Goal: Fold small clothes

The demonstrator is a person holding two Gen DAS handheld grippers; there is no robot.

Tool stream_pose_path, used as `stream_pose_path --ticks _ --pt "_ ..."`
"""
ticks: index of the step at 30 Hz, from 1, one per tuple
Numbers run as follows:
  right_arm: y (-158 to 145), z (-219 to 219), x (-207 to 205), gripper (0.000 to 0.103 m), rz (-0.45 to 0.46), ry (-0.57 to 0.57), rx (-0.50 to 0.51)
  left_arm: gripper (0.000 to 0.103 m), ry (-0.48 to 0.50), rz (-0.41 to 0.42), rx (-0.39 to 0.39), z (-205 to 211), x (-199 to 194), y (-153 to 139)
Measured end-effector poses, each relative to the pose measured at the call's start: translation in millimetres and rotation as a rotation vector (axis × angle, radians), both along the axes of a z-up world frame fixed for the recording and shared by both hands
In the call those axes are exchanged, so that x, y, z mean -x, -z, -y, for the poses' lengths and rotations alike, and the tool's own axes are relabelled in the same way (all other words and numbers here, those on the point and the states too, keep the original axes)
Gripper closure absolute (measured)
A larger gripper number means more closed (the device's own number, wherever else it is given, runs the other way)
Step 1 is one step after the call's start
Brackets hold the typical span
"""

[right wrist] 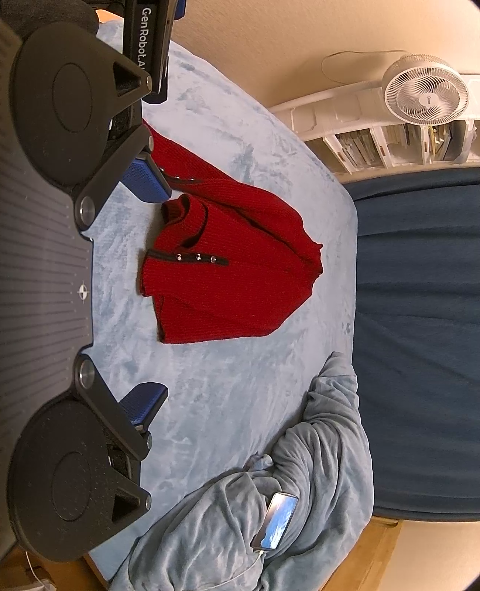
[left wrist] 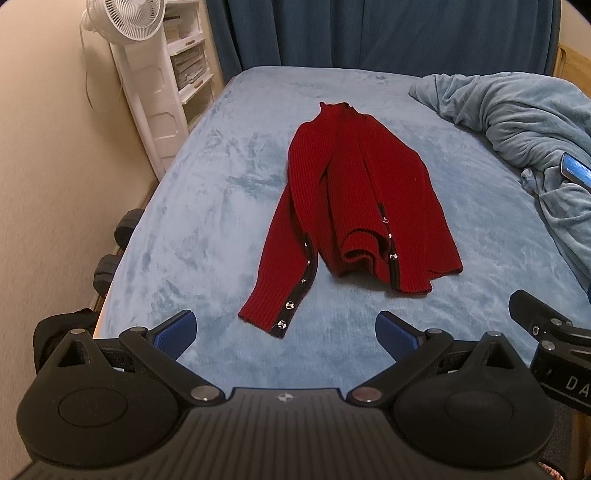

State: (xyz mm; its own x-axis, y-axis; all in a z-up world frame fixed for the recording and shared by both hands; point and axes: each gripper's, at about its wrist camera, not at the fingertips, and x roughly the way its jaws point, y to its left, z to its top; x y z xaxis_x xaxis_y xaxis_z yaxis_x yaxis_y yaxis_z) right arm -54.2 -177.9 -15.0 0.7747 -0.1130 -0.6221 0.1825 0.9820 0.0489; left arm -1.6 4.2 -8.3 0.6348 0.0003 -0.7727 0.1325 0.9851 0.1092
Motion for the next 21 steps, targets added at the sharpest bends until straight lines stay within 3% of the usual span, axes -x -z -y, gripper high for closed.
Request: stream_pose_path --ticks 9,13,16,21 --pt "7 3 -4 0.001 -0.014 0.004 -0.012 0.0 -0.015 -0.029 0.008 -7 -8 9" --pt "13 9 -12 0.001 -0.017 0.001 -0.04 0.0 -0.035 -0.05 0.057 -17 -19 19" --pt "20 20 -26 0.001 -0.016 0.015 -0.069 0.0 -0.068 -0.054 0.072 -28 -35 28" --pt "39 47 -73 0.001 -0.031 0.039 -0.118 0.0 -0.12 -0.046 0.02 -41 -77 45"
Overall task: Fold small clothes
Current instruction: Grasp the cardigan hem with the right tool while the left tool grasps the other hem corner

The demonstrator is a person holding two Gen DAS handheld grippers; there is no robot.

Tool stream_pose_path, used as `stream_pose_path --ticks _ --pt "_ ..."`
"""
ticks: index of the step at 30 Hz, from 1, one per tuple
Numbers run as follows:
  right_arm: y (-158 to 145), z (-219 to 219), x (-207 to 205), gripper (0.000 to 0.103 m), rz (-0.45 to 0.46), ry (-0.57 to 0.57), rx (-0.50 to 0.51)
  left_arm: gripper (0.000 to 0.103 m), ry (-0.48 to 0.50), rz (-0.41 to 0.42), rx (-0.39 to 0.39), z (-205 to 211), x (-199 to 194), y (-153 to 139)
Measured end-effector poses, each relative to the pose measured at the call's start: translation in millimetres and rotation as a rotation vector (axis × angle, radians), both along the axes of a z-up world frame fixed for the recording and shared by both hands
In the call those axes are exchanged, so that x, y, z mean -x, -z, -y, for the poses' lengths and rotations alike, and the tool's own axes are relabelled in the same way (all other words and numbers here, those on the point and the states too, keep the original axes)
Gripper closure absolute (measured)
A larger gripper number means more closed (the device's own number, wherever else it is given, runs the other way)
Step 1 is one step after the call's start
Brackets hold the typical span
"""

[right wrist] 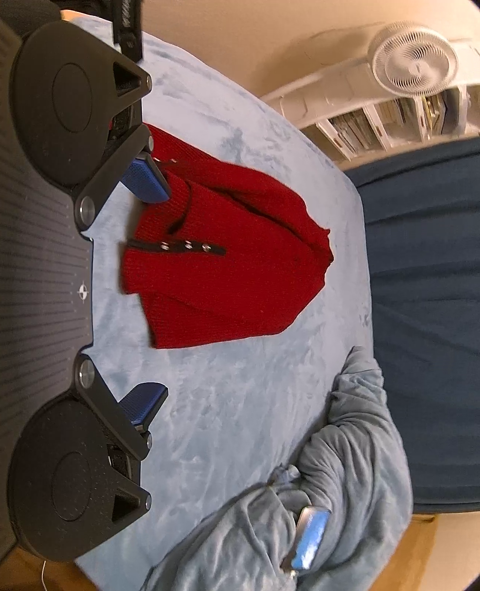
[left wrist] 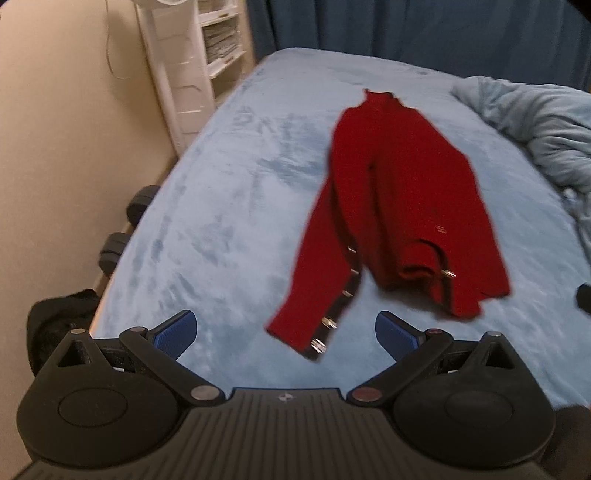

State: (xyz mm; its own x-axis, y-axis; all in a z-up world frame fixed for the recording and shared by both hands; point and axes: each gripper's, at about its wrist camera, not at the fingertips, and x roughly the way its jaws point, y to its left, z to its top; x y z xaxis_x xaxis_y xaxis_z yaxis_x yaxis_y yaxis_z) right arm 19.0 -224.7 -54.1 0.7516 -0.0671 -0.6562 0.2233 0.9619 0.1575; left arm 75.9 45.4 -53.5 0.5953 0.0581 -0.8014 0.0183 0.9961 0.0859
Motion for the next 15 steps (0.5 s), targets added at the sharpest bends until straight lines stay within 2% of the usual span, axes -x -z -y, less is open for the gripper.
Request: stream_pose_path --ticks 4,6,8,10,12,15 --pt "31 10 -65 0.001 -0.038 0.003 -0.033 0.0 -0.031 0.002 0.017 -8 -45 19" --pt "54 10 -105 0.004 -0.066 -0.008 -0.067 0.0 -0.028 -0.013 0.026 -4 -71 33" --pt "76 4 -142 0.02 -0.103 -0.022 -0.086 0.0 -0.013 -0.027 0.036 2 -94 49" --pt "100 -1 -181 0.031 -0.145 -0.027 -0.082 0.0 0.026 -0.038 0.059 11 -116 70" --pt "119 -1 -210 0.033 -0.177 -0.019 -0.081 0.0 0.066 -0.06 0.05 23 -132 92" --pt "147 0 -247 0.035 -0.228 -0.062 -0.124 0.0 0.135 -0.113 -0.018 46 -155 124"
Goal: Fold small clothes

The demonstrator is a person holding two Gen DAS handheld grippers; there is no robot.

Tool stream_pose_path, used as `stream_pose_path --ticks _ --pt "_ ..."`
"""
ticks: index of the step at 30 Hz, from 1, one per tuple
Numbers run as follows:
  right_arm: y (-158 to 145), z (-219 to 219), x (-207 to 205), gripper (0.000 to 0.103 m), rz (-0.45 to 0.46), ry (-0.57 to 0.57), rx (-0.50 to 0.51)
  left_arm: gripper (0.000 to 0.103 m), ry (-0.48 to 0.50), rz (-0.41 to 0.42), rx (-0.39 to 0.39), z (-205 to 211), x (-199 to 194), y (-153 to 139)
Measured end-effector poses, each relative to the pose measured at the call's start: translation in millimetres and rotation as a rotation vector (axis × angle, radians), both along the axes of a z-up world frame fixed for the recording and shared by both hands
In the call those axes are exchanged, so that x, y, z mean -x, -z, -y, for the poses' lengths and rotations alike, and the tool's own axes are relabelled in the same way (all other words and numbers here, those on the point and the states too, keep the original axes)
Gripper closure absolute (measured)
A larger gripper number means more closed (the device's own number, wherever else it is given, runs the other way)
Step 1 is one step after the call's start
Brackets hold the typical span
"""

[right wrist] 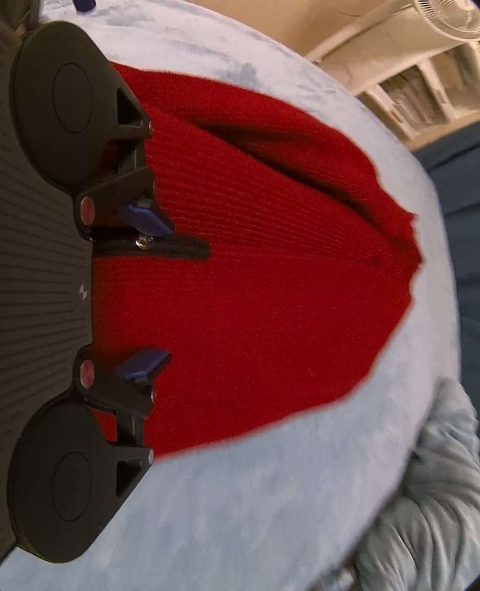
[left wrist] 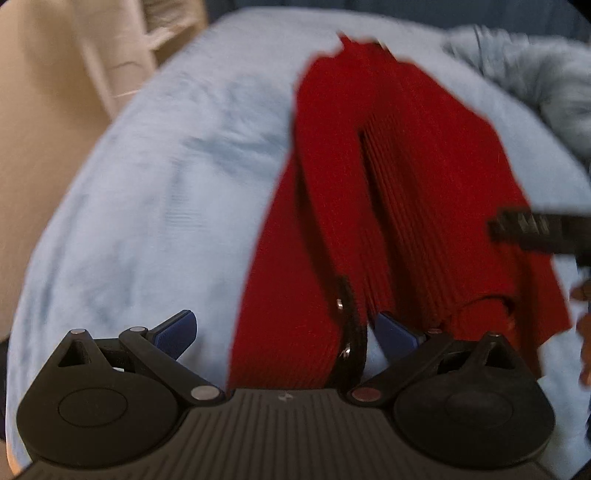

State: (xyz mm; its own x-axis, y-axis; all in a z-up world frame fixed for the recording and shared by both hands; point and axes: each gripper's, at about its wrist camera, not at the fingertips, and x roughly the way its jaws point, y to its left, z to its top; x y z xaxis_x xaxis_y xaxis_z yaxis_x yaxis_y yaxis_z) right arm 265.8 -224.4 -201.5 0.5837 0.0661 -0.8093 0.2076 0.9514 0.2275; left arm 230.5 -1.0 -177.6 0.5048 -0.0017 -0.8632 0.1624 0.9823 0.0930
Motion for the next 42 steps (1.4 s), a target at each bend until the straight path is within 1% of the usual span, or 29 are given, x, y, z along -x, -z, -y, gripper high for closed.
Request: stream_pose_path --ticks 1,3,4,5,6,7,9,11,14,16,18,19,20,21,22,23,24,26,27,30,31,32,33,34,35,37,38,40,42 --pt "6 -3 -6 0.036 -0.007 -0.019 -0.008 0.0 0.021 -0.02 -0.022 7 -7 11" --pt "14 -6 -14 0.049 -0.006 -0.076 0.01 0.0 0.048 -0.071 -0.049 16 -22 32" --pt "13 -8 -15 0.067 0.007 -0.11 0.034 0.0 0.047 -0.108 -0.078 18 -30 42" --pt "10 -7 -15 0.096 0.011 -0.148 0.051 0.0 0.045 -0.144 -0.076 15 -37 50" --pt "5 -4 -14 0.096 0.01 -0.189 0.07 0.001 0.038 -0.156 -0.041 8 -41 51" --pt "-1 3 -11 0.096 0.019 -0.202 0.096 0.006 0.018 -0.143 -0.019 0 -44 47" --pt "-18 28 -7 0.097 0.047 -0.208 0.17 0.056 0.01 -0.084 -0.03 -16 -48 31" --pt "-37 71 -9 0.097 0.078 -0.159 0.267 0.087 -0.02 -0.053 -0.028 -37 -59 12" --pt "-60 146 -38 0.096 0.11 0.016 0.51 0.089 -0.125 0.07 -0.158 -72 -90 -9" --pt "-75 194 -61 0.095 0.115 0.164 0.621 0.089 -0.224 0.161 -0.269 -104 -125 -21" --pt "-84 234 -68 0.083 0.087 0.33 0.597 0.089 -0.33 0.205 -0.351 -136 -162 -29" --pt "-87 245 -62 0.064 0.091 0.37 0.547 0.089 -0.383 0.232 -0.378 -149 -177 -34" --pt "-88 249 -55 0.044 0.109 0.373 0.488 0.081 -0.44 0.261 -0.4 -160 -189 -38" --pt "-87 249 -42 0.039 0.138 0.354 0.409 0.065 -0.497 0.277 -0.395 -172 -198 -43" --pt "-81 245 -24 0.037 0.161 0.318 0.306 0.061 -0.551 0.273 -0.369 -181 -203 -47" --pt "-73 238 -10 0.037 0.155 0.273 0.207 0.056 -0.557 0.257 -0.324 -185 -203 -48" --pt "-64 228 -2 0.037 0.134 0.232 0.113 0.043 -0.528 0.233 -0.255 -184 -199 -47" --pt "-31 206 24 0.037 0.063 0.155 -0.105 0.027 -0.434 0.176 -0.163 -167 -176 -35" --pt "-15 187 33 0.037 0.015 0.114 -0.182 0.024 -0.385 0.161 -0.13 -155 -163 -28" --pt "24 137 59 0.031 -0.052 0.045 -0.269 0.019 -0.243 0.066 -0.009 -112 -116 1" --pt "34 124 63 0.032 -0.061 0.039 -0.286 0.019 -0.209 0.023 0.027 -102 -105 11" --pt "42 109 66 0.041 -0.071 0.036 -0.303 0.019 -0.173 -0.033 0.056 -89 -94 23" --pt "40 94 70 0.06 -0.033 0.031 -0.246 0.019 -0.147 -0.067 0.068 -79 -86 30" --pt "35 83 72 0.09 -0.017 -0.005 -0.208 0.019 -0.111 -0.092 0.064 -68 -79 39" --pt "26 79 72 0.091 -0.016 -0.03 -0.212 0.019 -0.083 -0.096 0.048 -58 -71 41" --pt "-1 88 67 0.091 0.067 -0.046 -0.219 0.019 -0.044 -0.083 0.032 -48 -62 40" --pt "-19 99 65 0.092 0.127 -0.028 -0.171 0.019 -0.025 -0.081 0.034 -46 -60 39" --pt "-47 141 57 0.092 0.212 0.104 -0.058 0.019 -0.017 -0.079 0.035 -35 -66 41" --pt "-52 192 39 0.093 0.193 0.267 0.015 0.019 -0.019 -0.084 0.047 -30 -62 41"
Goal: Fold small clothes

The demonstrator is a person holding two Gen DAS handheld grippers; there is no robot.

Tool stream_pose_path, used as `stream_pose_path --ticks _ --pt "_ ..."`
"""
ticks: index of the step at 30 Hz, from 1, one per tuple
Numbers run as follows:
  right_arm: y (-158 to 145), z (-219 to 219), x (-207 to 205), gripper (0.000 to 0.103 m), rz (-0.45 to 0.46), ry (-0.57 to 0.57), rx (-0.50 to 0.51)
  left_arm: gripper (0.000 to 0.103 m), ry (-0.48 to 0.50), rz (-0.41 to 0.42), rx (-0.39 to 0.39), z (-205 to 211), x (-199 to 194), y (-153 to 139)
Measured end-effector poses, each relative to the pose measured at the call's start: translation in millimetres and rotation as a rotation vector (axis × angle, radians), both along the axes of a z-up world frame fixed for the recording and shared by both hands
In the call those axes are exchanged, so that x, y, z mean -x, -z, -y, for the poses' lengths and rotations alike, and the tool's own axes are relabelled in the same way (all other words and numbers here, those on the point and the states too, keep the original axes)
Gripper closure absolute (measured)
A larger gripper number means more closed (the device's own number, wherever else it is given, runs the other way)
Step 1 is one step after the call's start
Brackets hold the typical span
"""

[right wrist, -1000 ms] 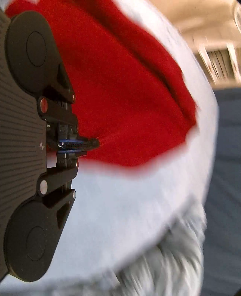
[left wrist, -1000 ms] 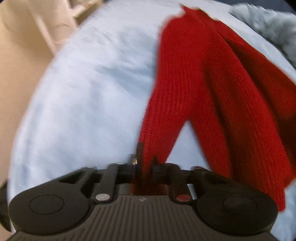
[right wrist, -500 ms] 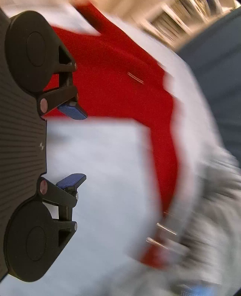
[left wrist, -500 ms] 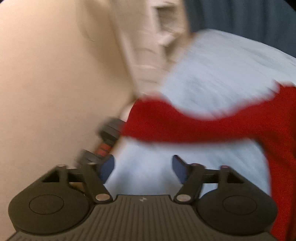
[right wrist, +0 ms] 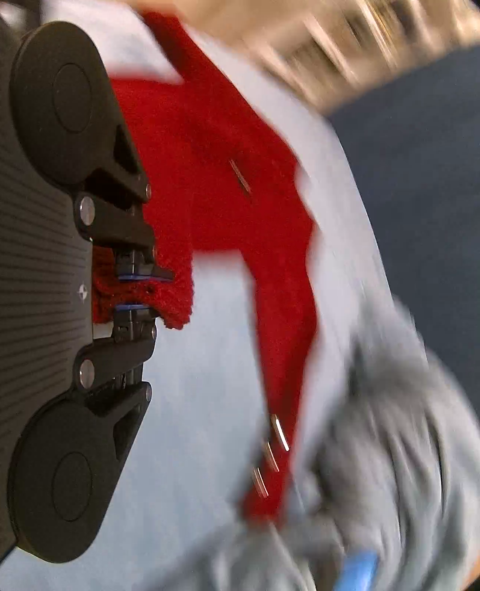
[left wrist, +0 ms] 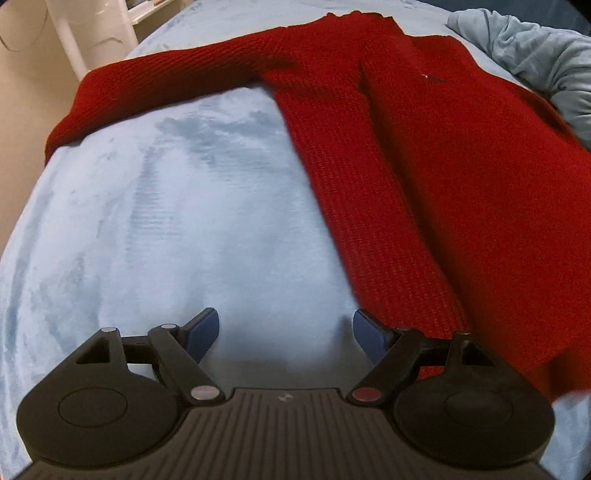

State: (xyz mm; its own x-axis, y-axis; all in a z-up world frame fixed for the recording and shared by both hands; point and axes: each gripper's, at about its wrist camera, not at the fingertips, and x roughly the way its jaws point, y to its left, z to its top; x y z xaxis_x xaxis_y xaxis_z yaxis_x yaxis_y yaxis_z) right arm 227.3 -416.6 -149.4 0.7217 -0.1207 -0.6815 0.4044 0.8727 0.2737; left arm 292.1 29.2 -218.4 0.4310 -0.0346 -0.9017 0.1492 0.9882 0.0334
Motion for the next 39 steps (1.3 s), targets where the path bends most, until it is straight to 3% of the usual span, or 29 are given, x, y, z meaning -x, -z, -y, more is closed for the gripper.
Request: stream_pose_path --ticks 3,10,14,16,19,23,27,30,32,35,37,39 --pt "5 44 -18 0.093 -0.049 0.112 0.061 0.019 0.0 -0.017 0.031 15 5 3" --pt "18 57 -29 0.092 -0.056 0.104 0.084 0.017 -0.002 -0.074 0.163 38 20 10" --pt "33 68 -37 0.092 -0.065 0.125 0.039 0.017 -0.003 -0.1 0.331 31 32 0" --pt "35 69 -37 0.092 -0.066 0.124 0.033 0.017 0.03 -0.061 0.296 35 50 -5" --pt "36 67 -36 0.092 -0.064 0.128 0.031 0.017 0.156 -0.012 0.196 57 72 0" --pt "37 65 -36 0.092 -0.065 0.123 0.033 0.017 0.28 0.025 0.119 95 78 6" --pt "37 65 -34 0.092 -0.064 0.106 0.038 0.017 0.259 0.059 0.149 109 67 3" --pt "37 67 -34 0.092 -0.059 0.102 0.036 0.017 0.216 0.089 0.049 109 57 7" --pt "37 67 -33 0.092 -0.056 0.102 0.034 0.016 0.159 0.099 0.021 99 49 8" --pt "38 68 -33 0.091 -0.055 0.106 0.026 0.014 0.112 0.064 0.086 79 43 4" --pt "39 68 -34 0.091 -0.057 0.108 0.027 0.014 0.18 0.068 0.129 83 50 -2" --pt "40 68 -34 0.091 -0.059 0.115 0.025 0.014 0.271 0.096 0.116 97 61 -5"
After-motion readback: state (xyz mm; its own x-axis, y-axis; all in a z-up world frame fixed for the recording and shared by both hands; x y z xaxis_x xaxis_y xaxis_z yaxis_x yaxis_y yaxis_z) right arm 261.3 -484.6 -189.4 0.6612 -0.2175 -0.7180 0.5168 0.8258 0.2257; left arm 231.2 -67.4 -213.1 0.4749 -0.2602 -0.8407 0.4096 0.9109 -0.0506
